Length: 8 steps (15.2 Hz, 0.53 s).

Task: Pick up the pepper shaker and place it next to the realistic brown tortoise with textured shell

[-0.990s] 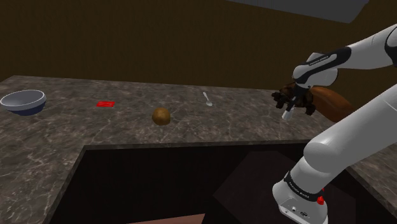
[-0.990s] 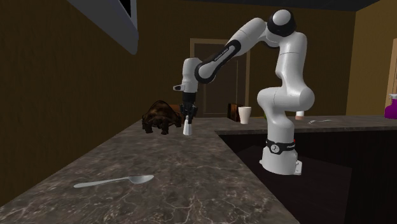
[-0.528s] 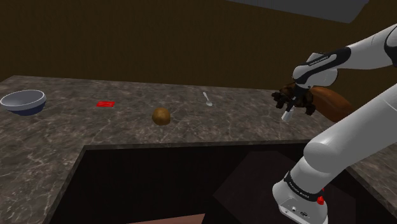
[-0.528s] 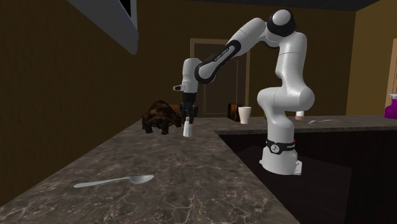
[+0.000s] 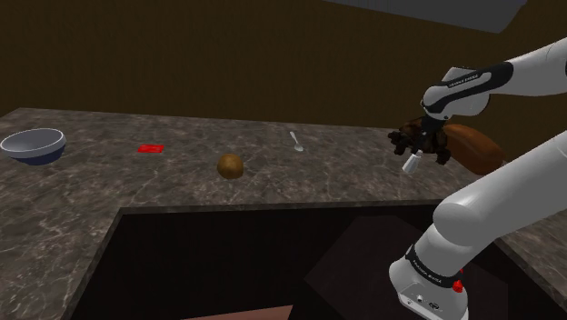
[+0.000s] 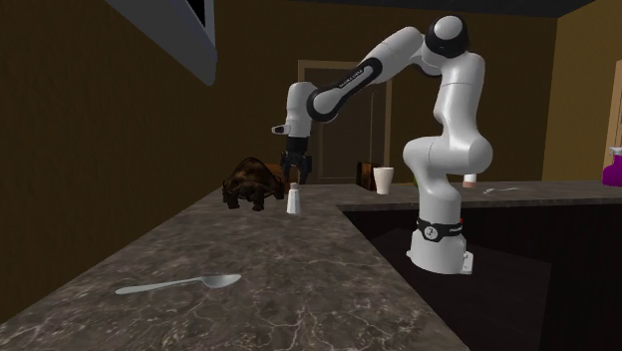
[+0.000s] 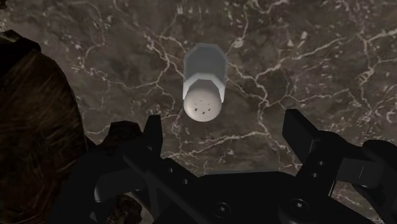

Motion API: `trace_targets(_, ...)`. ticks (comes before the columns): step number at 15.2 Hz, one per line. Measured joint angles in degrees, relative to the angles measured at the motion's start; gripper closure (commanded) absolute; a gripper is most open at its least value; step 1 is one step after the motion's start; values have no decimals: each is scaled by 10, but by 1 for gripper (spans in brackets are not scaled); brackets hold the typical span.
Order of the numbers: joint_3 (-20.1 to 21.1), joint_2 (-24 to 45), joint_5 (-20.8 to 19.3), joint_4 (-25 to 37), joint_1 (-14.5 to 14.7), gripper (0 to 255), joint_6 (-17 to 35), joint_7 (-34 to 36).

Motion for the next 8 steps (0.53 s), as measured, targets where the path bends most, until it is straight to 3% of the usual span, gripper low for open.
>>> trace_targets(3,12,-19,-5,14,-3,0,-32,7)
trace_targets(8,14,-23,-7,15,-5,0,-38,7)
